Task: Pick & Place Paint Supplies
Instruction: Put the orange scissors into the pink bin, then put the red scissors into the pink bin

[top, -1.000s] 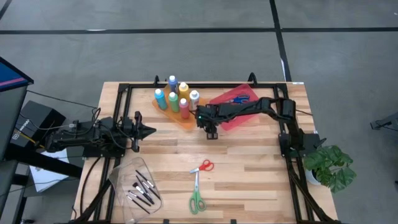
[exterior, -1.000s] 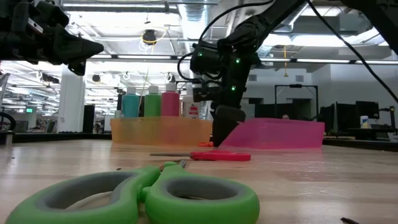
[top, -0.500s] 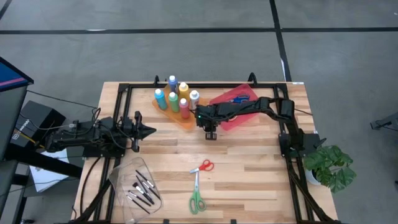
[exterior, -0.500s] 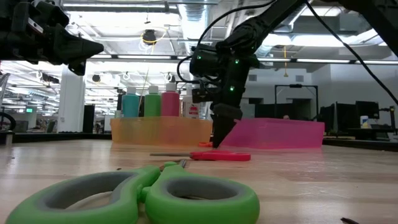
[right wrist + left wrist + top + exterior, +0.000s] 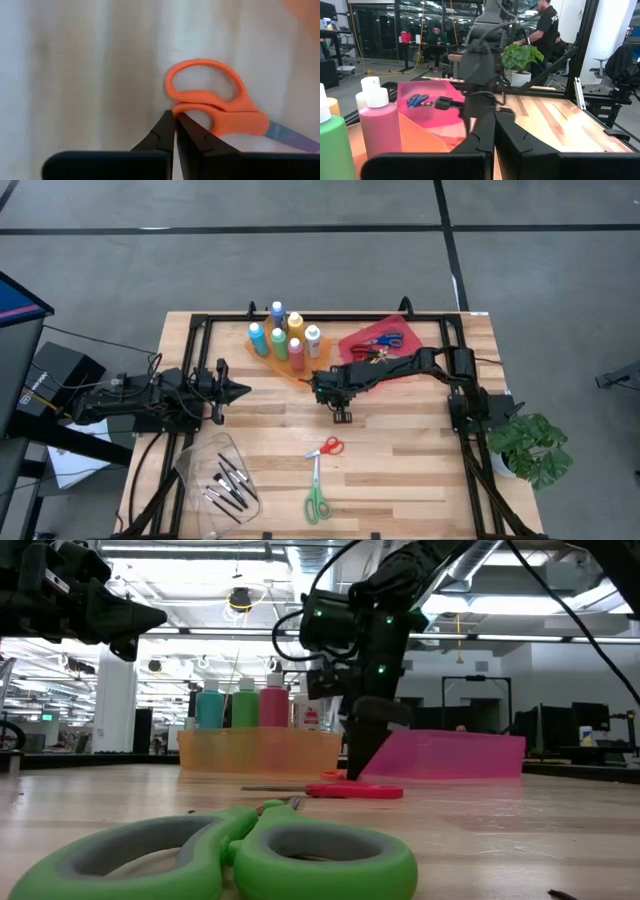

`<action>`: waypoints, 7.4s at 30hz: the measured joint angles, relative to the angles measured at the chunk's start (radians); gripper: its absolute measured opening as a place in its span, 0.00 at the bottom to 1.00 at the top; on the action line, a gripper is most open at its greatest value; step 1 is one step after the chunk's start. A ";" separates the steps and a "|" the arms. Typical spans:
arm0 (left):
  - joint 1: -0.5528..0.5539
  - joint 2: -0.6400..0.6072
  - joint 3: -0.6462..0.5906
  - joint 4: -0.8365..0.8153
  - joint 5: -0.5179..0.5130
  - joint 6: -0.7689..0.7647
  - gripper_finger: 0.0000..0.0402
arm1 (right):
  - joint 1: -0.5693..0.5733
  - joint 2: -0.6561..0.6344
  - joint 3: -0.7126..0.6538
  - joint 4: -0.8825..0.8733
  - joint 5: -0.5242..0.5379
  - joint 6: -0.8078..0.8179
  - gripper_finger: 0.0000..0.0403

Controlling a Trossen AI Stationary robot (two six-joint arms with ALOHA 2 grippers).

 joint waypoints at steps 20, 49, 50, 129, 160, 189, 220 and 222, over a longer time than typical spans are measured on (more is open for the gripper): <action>0.000 0.000 0.000 0.002 0.000 0.000 0.00 | 0.102 -0.253 0.006 0.018 -0.056 0.094 0.00; 0.000 0.002 0.000 0.007 0.000 0.000 0.00 | 0.133 -0.012 0.046 0.236 -0.052 -0.124 0.41; 0.000 0.001 0.000 0.003 0.000 0.000 0.00 | 0.130 0.004 0.061 0.244 -0.052 -0.145 0.42; 0.000 0.000 0.000 0.026 0.000 0.000 0.00 | 0.022 -0.718 0.135 0.043 -0.060 -0.189 0.00; 0.000 0.000 0.000 0.026 0.000 0.000 0.00 | -0.469 -0.381 -0.502 0.373 0.082 -0.163 0.00; 0.000 0.000 0.000 0.026 0.000 0.000 0.00 | -0.438 -0.486 -0.413 0.160 0.110 -0.079 0.42; 0.000 0.000 0.000 0.042 0.000 0.000 0.00 | 0.298 -0.127 0.089 -0.143 0.156 0.512 0.48; 0.000 0.000 0.000 0.046 0.000 0.000 0.00 | 0.313 -0.069 0.150 -0.179 0.156 0.532 0.50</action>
